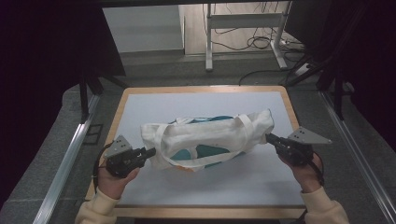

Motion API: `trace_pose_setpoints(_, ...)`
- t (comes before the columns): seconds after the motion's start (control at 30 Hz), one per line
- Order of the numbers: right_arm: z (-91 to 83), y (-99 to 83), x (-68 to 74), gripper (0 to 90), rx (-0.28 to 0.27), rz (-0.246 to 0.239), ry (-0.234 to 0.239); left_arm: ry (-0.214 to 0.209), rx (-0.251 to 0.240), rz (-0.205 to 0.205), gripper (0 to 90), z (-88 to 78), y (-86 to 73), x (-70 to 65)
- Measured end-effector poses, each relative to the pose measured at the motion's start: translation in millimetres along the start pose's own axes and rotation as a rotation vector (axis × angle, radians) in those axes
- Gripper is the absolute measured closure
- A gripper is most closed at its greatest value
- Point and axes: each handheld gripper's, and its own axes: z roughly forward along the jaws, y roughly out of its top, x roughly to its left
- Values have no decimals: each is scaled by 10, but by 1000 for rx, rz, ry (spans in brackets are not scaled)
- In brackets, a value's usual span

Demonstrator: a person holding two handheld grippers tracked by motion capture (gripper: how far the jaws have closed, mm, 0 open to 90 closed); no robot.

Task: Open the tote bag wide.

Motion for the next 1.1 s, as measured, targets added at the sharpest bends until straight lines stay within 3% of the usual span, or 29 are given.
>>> trace_pose_setpoints(0.93, 216, -400, 42, 867, 121, 27, 49, -8, 66, 10, 823, 153, -249, -59)
trace_pose_setpoints(1.1, 284, -473, 55, 868, 161, 24, 49, 8, 105, 25, 827, 232, -344, -75)
